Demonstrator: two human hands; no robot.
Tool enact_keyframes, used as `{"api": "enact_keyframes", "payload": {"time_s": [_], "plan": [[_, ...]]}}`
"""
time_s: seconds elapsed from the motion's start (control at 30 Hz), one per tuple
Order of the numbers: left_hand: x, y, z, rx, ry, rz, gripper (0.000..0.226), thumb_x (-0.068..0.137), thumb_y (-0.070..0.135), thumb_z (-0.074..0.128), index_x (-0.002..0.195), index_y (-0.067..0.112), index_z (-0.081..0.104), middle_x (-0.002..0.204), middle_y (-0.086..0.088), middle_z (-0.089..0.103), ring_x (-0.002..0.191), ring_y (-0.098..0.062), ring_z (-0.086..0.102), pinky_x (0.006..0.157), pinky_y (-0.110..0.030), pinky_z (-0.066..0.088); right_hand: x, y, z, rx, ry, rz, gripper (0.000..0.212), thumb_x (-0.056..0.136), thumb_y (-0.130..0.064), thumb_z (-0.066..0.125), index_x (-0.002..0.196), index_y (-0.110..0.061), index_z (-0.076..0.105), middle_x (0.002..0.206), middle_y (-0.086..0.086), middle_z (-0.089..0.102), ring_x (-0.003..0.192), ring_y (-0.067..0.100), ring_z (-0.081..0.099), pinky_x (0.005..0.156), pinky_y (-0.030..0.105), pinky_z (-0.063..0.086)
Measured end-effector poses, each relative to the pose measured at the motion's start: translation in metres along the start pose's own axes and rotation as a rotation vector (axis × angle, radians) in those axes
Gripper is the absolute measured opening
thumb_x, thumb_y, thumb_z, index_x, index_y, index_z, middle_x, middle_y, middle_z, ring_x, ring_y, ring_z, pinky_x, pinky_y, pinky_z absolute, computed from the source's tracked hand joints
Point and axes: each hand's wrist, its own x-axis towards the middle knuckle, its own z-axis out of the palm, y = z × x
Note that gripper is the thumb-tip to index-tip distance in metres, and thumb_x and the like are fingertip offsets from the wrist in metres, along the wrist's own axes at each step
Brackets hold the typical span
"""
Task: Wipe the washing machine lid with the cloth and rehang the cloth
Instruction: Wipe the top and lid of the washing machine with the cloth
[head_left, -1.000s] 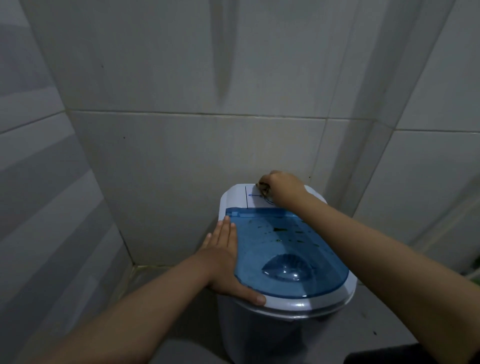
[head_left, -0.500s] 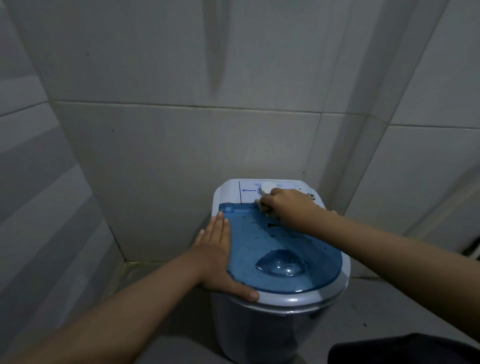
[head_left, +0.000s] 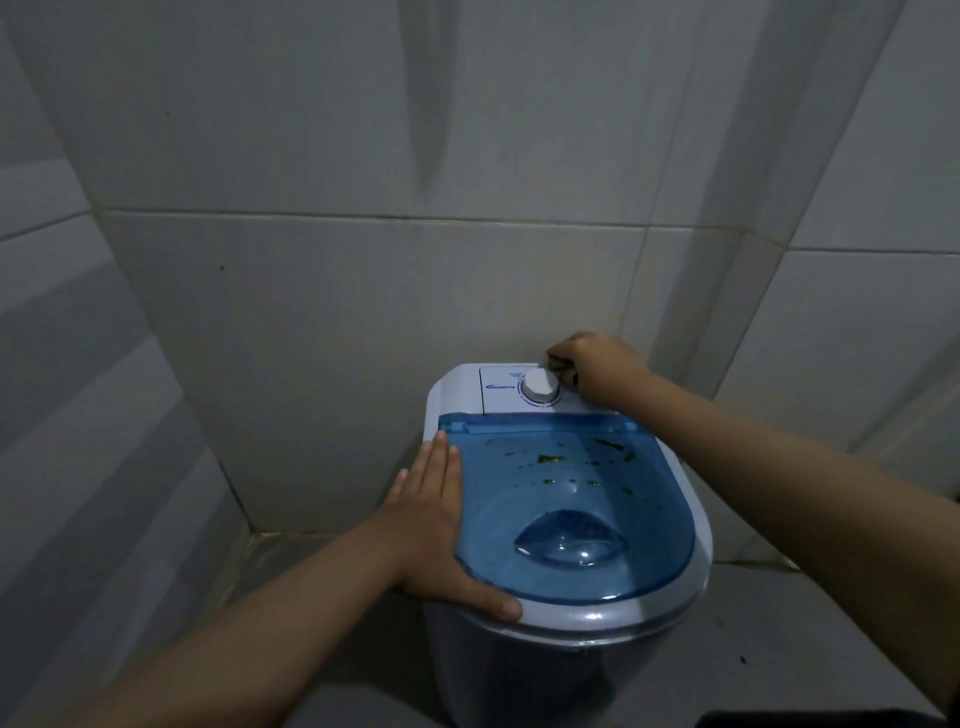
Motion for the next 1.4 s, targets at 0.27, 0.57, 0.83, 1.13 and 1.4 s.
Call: {"api": "enact_keyframes", "payload": {"time_s": [0.27, 0.57, 0.83, 1.13, 1.4], "plan": [[-0.002, 0.002, -0.001, 0.004, -0.007, -0.007, 0.153, 0.045, 0.087, 0.059, 0.134, 0.011, -0.041, 0.141, -0.008, -0.051, 0.133, -0.023, -0.04, 0.113, -0.043, -0.015, -0.036, 0.003, 0.014, -0.031, 0.046, -0.069, 0.042, 0.085, -0.004, 0.052, 0.126, -0.014, 0.056, 0.122, 0.013, 0.058, 0.097, 0.037, 0.061, 0.07, 0.036, 0.049], [-0.006, 0.004, -0.003, 0.018, 0.001, -0.012, 0.153, 0.045, 0.087, 0.058, 0.136, 0.009, -0.038, 0.144, -0.01, -0.046, 0.135, -0.024, -0.037, 0.114, -0.042, -0.014, -0.075, 0.012, -0.014, 0.034, -0.146, -0.15, 0.043, 0.081, -0.007, 0.055, 0.119, -0.024, 0.063, 0.118, 0.002, 0.066, 0.103, 0.024, 0.062, 0.085, 0.033, 0.051], [-0.004, 0.003, -0.001, 0.01, 0.008, -0.007, 0.155, 0.041, 0.089, 0.055, 0.135, 0.01, -0.039, 0.143, -0.009, -0.047, 0.135, -0.024, -0.037, 0.112, -0.041, -0.014, -0.033, 0.035, -0.041, 0.173, 0.046, 0.078, 0.042, 0.078, 0.002, 0.054, 0.117, -0.012, 0.064, 0.115, 0.016, 0.069, 0.105, 0.034, 0.062, 0.087, 0.038, 0.052], [-0.002, 0.0, 0.0, 0.015, 0.005, 0.001, 0.153, 0.04, 0.09, 0.053, 0.131, 0.012, -0.042, 0.141, -0.008, -0.05, 0.134, -0.023, -0.039, 0.112, -0.042, -0.015, -0.017, 0.026, -0.002, 0.03, -0.039, 0.058, 0.041, 0.086, -0.009, 0.055, 0.126, -0.019, 0.058, 0.122, 0.013, 0.063, 0.104, 0.033, 0.06, 0.086, 0.038, 0.052], [-0.002, 0.001, 0.0, 0.022, -0.001, -0.003, 0.159, 0.032, 0.095, 0.046, 0.134, 0.009, -0.04, 0.143, -0.009, -0.048, 0.135, -0.024, -0.038, 0.113, -0.044, -0.013, -0.064, 0.032, -0.01, -0.031, -0.069, -0.018, 0.038, 0.083, -0.008, 0.057, 0.119, -0.016, 0.062, 0.115, 0.013, 0.065, 0.1, 0.032, 0.062, 0.083, 0.039, 0.053]]}}
